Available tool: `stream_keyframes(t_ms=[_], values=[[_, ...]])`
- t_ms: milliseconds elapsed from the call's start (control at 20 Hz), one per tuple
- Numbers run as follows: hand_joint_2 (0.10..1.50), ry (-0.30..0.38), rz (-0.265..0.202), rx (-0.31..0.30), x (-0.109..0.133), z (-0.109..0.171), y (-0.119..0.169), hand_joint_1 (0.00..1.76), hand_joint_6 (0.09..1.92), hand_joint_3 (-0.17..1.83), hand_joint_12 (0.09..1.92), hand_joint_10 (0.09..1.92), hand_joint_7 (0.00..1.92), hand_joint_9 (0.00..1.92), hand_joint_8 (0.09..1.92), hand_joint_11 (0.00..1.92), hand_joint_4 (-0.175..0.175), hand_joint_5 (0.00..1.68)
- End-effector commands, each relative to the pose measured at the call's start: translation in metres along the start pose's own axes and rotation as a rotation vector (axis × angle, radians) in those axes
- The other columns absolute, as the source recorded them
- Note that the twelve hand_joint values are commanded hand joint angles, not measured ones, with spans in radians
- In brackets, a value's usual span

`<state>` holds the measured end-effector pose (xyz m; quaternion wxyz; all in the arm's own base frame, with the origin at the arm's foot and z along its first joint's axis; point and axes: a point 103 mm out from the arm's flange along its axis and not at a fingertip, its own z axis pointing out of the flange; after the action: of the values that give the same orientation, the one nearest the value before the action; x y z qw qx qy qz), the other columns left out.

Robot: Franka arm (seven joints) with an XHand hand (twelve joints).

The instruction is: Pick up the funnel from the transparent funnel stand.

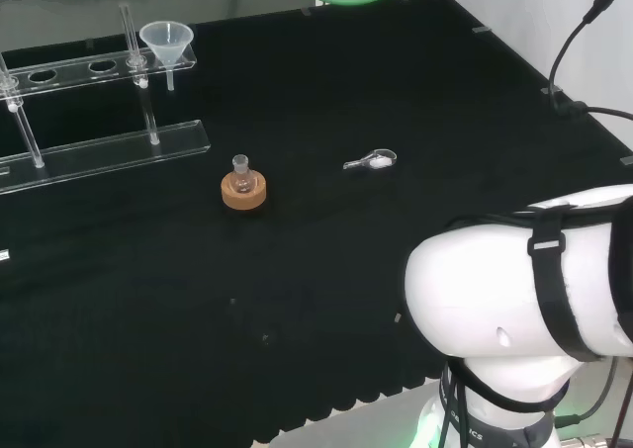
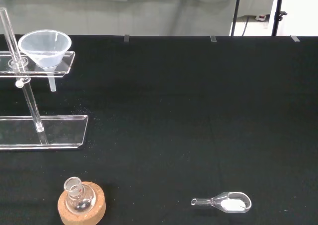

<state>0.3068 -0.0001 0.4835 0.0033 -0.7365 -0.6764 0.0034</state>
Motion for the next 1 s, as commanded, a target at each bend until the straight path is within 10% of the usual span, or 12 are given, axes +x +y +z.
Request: stream_keyframes(t_ms=[50, 800, 1000], values=[[0.76, -0.013, -0.079, -0.006, 0.002, -0.001, 0.0, 0.13, 0.12, 0.35, 1.31, 0.09, 0.04, 0.19, 0.12, 0.15, 0.021, 0.07], [0.77, 0.015, -0.156, -0.181, 0.082, 0.017, 0.078, 0.04, 0.09, 0.3, 1.33, 0.09, 0.0, 0.04, 0.09, 0.0, 0.036, 0.0], [0.79, 0.067, -0.196, -0.139, 0.076, 0.031, 0.12, 0.05, 0.09, 0.24, 0.51, 0.09, 0.0, 0.0, 0.09, 0.0, 0.051, 0.0]])
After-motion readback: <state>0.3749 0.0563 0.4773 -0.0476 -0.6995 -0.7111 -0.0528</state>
